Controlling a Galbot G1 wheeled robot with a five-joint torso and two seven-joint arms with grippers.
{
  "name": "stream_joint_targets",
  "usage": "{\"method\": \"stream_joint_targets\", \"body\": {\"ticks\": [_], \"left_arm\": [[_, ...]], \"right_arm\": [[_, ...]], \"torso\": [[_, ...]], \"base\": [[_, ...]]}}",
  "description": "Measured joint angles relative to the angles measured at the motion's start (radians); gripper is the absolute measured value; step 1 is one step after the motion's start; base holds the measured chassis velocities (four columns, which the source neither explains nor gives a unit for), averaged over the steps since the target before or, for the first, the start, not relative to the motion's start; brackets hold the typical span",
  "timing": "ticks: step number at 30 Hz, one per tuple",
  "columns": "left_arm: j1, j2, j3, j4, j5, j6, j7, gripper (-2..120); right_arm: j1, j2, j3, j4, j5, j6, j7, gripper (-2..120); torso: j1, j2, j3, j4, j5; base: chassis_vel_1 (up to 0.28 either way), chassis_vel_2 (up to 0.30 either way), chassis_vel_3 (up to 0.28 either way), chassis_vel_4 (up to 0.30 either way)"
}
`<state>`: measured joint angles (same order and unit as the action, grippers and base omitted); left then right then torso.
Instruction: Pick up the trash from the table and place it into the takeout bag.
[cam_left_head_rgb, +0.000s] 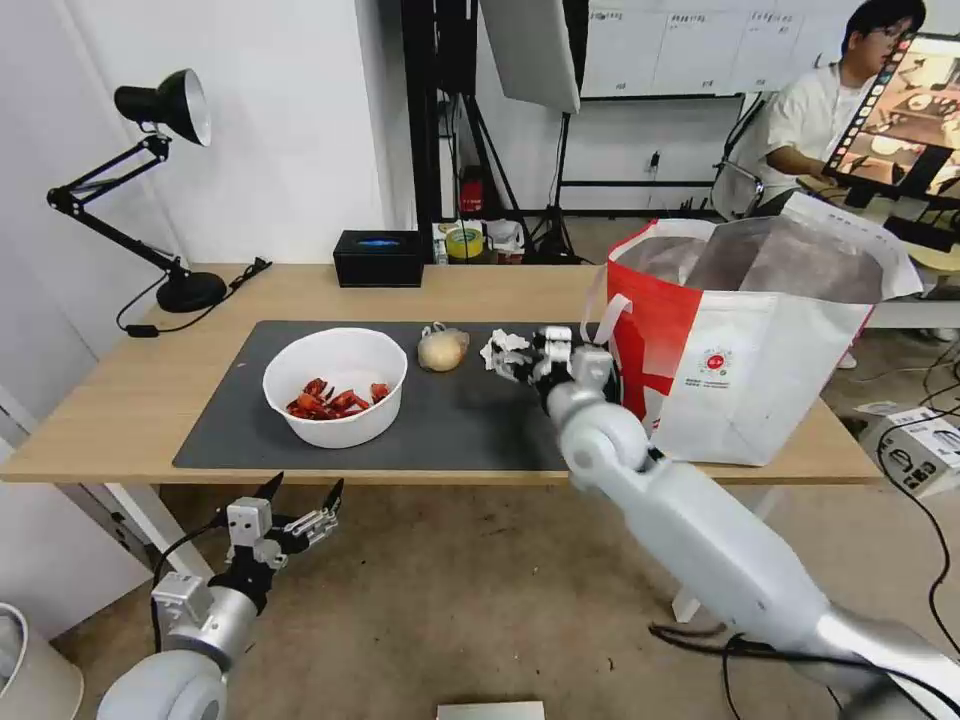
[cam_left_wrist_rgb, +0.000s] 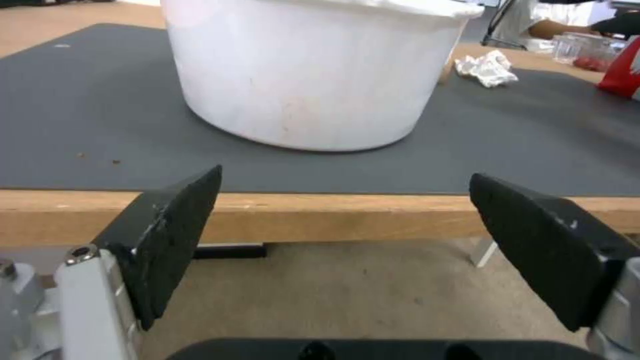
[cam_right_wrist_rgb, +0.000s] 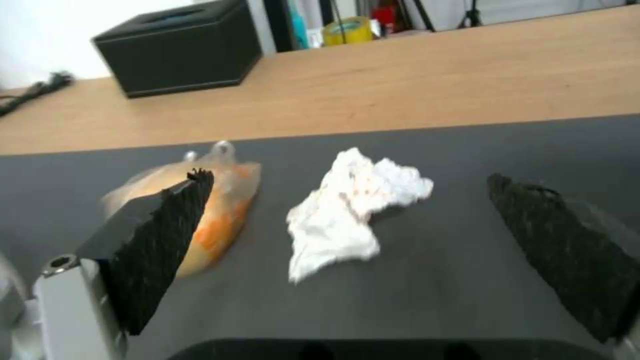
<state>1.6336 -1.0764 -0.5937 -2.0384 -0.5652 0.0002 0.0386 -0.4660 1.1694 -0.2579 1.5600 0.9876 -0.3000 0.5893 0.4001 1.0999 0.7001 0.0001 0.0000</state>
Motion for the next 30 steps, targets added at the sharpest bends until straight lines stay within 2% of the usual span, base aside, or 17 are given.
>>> {"method": "stream_joint_targets", "body": {"ticks": [7, 11, 15, 30], "left_arm": [[-0.003, -0.001, -0.006, 0.012, -0.004, -0.002, 0.001, 100], [-0.004, 0.0, -0.006, 0.013, -0.006, -0.003, 0.001, 100], [-0.007, 0.001, -0.007, 0.013, -0.008, -0.004, 0.002, 100], [-0.009, 0.011, -0.006, 0.004, -0.013, -0.004, 0.001, 100]], "right_arm": [[0.084, 0.106, -0.019, -0.182, -0.012, -0.031, 0.038, 100], [0.101, 0.128, -0.023, -0.231, -0.019, -0.035, 0.038, 100], [0.149, 0.165, -0.035, -0.332, -0.022, -0.051, 0.023, 100], [0.219, 0.205, -0.053, -0.435, -0.017, -0.119, 0.004, 100]], "torso": [[0.0, 0.0, 0.0, 0.0, -0.0001], [0.0, 0.0, 0.0, 0.0, -0.0001], [0.0, 0.0, 0.0, -0.0001, -0.0001], [0.0, 0.0, 0.0, -0.0001, 0.0]], "base": [[0.0, 0.0, 0.0, 0.0], [0.0, 0.0, 0.0, 0.0], [0.0, 0.0, 0.0, 0.0], [0.0, 0.0, 0.0, 0.0]]}}
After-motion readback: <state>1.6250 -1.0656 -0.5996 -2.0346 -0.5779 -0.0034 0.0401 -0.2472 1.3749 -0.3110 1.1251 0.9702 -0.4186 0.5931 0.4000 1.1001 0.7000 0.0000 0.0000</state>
